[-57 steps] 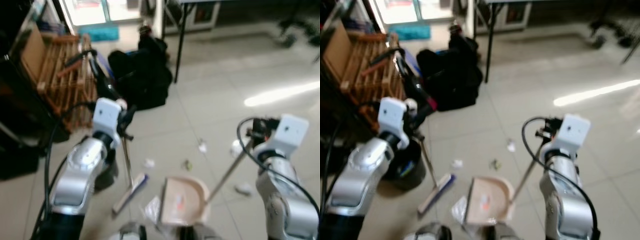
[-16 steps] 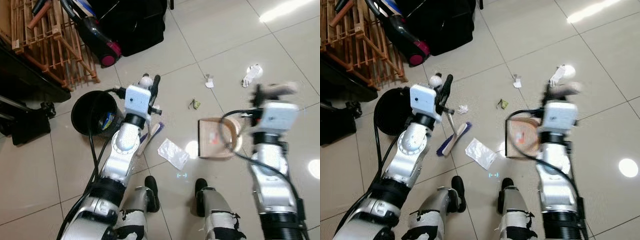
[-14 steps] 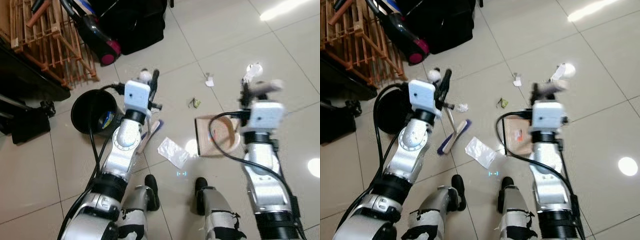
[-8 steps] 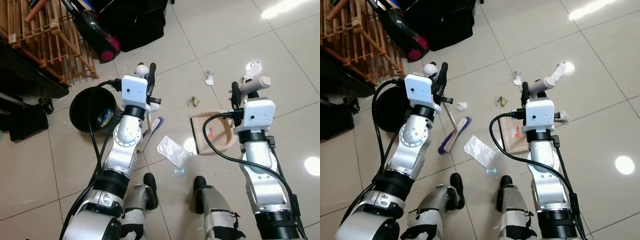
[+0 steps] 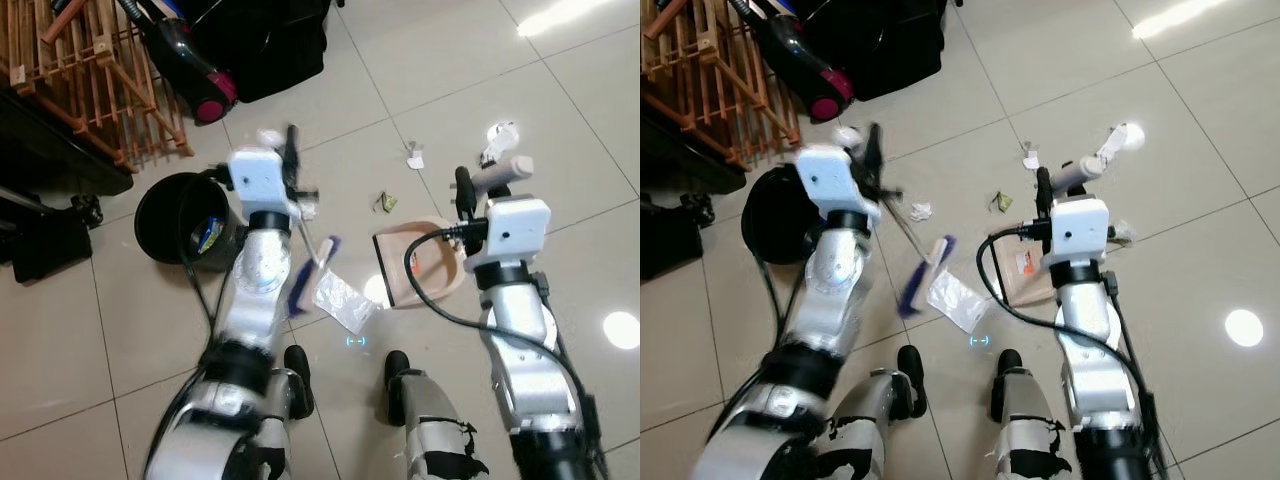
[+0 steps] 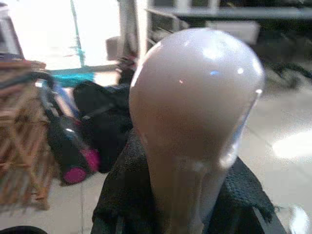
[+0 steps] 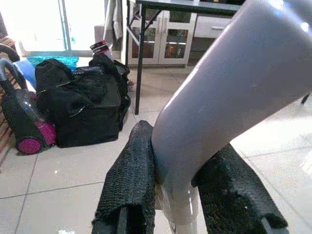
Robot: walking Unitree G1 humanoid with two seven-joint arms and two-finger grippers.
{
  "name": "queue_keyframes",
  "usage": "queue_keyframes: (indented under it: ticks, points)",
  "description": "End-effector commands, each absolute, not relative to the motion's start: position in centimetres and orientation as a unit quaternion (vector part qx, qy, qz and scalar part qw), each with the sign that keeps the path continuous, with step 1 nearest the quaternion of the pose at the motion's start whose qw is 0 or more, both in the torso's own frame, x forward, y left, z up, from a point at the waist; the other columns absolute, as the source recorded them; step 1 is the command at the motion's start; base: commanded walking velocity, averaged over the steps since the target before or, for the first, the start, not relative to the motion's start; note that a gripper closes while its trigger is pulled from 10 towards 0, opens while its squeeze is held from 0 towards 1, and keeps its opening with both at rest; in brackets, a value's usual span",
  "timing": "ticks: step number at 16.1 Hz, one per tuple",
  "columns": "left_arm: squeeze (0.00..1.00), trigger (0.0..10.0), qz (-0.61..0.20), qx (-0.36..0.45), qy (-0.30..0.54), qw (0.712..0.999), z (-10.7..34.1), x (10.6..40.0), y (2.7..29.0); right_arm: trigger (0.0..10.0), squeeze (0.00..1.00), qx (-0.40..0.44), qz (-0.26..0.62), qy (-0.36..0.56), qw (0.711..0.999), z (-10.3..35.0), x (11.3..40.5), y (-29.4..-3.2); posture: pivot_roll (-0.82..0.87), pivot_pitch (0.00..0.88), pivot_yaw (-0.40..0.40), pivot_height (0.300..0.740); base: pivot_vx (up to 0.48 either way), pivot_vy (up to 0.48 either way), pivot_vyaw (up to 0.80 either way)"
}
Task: Sweep floor
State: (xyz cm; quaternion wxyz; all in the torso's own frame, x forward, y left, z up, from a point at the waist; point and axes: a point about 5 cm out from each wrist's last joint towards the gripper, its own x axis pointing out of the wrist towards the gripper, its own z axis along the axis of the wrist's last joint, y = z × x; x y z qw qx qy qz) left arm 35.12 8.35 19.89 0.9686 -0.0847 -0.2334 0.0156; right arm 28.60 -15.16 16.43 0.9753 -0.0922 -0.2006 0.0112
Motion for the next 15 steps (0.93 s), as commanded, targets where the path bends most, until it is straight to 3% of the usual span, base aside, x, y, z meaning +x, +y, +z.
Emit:
queue_keyframes:
  ticks: [1, 10, 15]
  points:
    - [0.0, 10.0, 0.038, -0.136, -0.213, 0.967, 19.5, 35.0, 7.7, 10.0, 0.0, -0.057, 0.025, -0.121, 0.991, 13.2, 28.1, -14.3, 0.03, 0.436, 0.11, 0.74, 0.0, 0.0, 0.0]
    - [0.0, 10.0, 0.125, -0.333, -0.236, 0.905, 26.4, 37.2, 9.4, 10.0, 0.0, -0.035, -0.001, -0.104, 0.994, 12.9, 28.3, -14.8, 0.03, 0.404, 0.107, 0.74, 0.0, 0.0, 0.0]
    - [0.0, 10.0, 0.117, -0.402, -0.235, 0.877, 28.7, 37.5, 10.3, 10.0, 0.0, -0.031, -0.001, -0.102, 0.994, 12.8, 28.6, -14.7, 0.05, 0.393, 0.108, 0.74, 0.0, 0.0, 0.0]
